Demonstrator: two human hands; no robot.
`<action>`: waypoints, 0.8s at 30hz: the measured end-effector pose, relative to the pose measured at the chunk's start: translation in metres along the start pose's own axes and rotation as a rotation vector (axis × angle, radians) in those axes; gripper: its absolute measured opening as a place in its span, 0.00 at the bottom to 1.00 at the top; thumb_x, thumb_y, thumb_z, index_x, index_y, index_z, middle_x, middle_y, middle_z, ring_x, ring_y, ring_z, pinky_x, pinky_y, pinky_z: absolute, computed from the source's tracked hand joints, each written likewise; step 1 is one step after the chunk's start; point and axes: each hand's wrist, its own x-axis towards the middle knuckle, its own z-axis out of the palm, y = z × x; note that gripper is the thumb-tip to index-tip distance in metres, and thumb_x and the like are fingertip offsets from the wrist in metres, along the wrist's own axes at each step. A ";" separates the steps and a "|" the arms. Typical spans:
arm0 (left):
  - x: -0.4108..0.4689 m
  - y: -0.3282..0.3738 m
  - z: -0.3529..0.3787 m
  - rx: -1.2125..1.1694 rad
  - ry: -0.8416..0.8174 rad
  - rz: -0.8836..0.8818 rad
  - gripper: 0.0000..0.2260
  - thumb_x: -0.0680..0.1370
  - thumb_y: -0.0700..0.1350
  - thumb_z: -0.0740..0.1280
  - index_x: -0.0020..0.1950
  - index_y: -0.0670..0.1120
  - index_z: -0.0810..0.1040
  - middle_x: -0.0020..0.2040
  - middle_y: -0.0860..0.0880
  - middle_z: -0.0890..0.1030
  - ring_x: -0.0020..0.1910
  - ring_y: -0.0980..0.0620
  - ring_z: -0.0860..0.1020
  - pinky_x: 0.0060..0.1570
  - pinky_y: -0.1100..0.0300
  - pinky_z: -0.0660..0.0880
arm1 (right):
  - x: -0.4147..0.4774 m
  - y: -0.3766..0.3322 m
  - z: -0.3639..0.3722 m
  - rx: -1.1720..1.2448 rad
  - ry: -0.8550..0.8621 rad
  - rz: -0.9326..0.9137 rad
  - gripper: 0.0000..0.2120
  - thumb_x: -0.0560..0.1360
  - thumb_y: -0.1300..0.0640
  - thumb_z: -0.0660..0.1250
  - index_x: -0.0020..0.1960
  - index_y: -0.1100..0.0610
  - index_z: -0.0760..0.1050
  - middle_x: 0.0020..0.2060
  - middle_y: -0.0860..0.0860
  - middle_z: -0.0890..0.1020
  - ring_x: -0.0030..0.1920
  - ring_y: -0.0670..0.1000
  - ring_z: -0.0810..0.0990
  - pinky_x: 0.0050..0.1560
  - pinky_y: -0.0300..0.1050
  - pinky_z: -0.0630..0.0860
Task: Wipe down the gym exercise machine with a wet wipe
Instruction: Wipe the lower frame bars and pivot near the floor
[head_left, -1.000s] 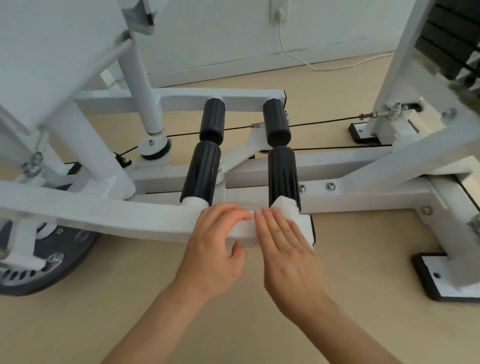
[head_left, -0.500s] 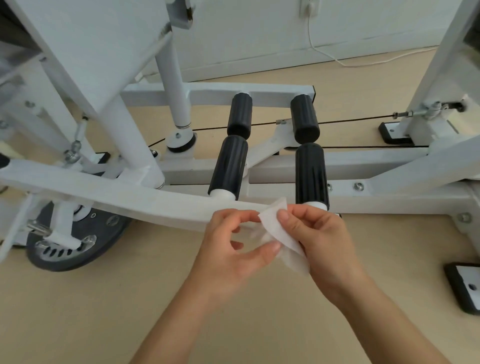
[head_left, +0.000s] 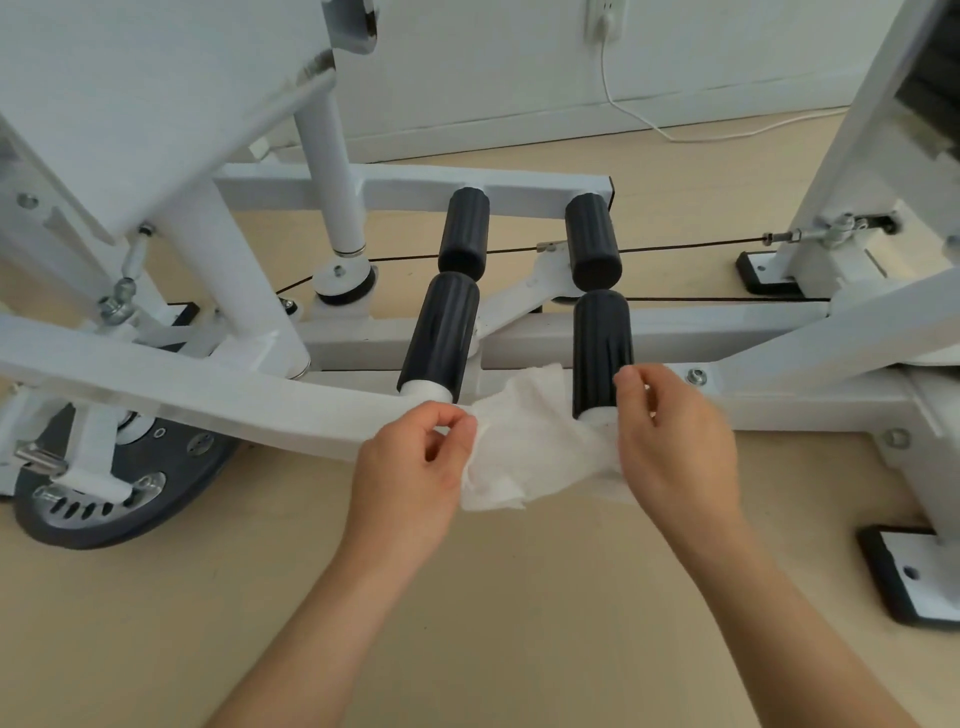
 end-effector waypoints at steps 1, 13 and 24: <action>0.002 -0.001 0.002 0.055 0.022 0.024 0.06 0.78 0.48 0.67 0.41 0.51 0.80 0.23 0.54 0.73 0.25 0.56 0.69 0.28 0.65 0.63 | -0.005 0.001 0.000 -0.069 0.105 -0.056 0.12 0.82 0.52 0.57 0.53 0.55 0.77 0.44 0.49 0.78 0.41 0.53 0.76 0.38 0.46 0.67; -0.011 -0.031 -0.005 0.290 0.272 0.071 0.15 0.75 0.37 0.67 0.58 0.51 0.78 0.33 0.54 0.75 0.35 0.52 0.74 0.37 0.60 0.67 | -0.043 0.003 0.074 -0.597 -0.174 -0.674 0.28 0.79 0.50 0.51 0.75 0.64 0.63 0.72 0.61 0.69 0.72 0.60 0.68 0.73 0.57 0.57; 0.023 -0.016 0.007 0.605 -0.150 0.539 0.30 0.65 0.32 0.66 0.66 0.50 0.72 0.57 0.51 0.75 0.56 0.49 0.72 0.53 0.55 0.73 | -0.052 -0.002 0.082 -0.684 -0.077 -0.644 0.29 0.78 0.57 0.42 0.76 0.67 0.56 0.75 0.65 0.62 0.76 0.63 0.59 0.76 0.58 0.53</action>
